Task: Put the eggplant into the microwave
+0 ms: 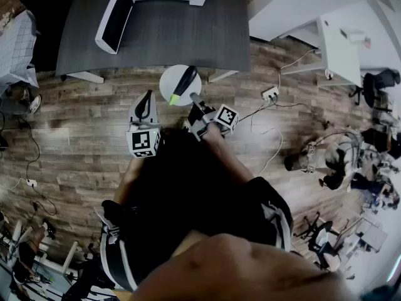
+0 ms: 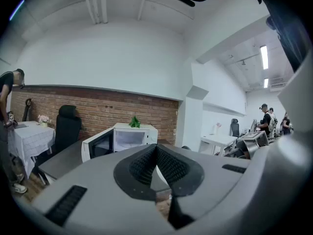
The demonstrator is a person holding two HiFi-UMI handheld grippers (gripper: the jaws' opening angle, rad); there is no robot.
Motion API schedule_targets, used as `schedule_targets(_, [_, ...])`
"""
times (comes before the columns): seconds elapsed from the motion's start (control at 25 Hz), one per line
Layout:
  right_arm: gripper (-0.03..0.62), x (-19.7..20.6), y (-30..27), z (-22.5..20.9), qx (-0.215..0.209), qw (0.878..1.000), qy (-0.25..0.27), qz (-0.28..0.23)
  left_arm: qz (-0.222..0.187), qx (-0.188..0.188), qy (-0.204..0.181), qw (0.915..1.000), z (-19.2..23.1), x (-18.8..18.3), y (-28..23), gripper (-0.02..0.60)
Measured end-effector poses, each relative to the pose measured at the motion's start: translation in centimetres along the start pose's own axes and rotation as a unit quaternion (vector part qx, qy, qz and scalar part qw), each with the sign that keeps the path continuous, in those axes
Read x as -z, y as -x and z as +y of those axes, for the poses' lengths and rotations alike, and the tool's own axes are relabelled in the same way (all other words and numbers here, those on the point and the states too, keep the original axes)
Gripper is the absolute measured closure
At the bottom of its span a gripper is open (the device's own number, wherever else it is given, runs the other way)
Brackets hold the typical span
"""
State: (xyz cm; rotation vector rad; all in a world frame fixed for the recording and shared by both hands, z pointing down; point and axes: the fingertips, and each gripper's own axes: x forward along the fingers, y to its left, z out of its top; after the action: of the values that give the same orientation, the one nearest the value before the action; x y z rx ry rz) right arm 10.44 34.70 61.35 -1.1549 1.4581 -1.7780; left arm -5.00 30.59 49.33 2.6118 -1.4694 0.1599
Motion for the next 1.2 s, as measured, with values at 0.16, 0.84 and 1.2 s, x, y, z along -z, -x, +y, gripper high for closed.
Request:
schedule_targets(0.16, [0.556, 0.1, -0.1, -0.1, 0.003, 1.000, 0.000, 0.002, -0.001, -0.003, -0.001, 1.0000, 0.2, 0.2, -0.2, 0.546])
schedule_targets(0.84, [0.556, 0.5, -0.4, 0.5, -0.005, 1.000, 0.000, 0.002, -0.006, 0.004, 0.001, 1.0000, 0.2, 0.1, -0.1, 0.546])
schedule_targets(1.2, [0.556, 1.9, -1.7, 0.8, 0.001, 1.000, -0.002, -0.015, -0.010, 0.014, 0.000, 0.9998, 2.7, -0.3, 0.8, 0.546])
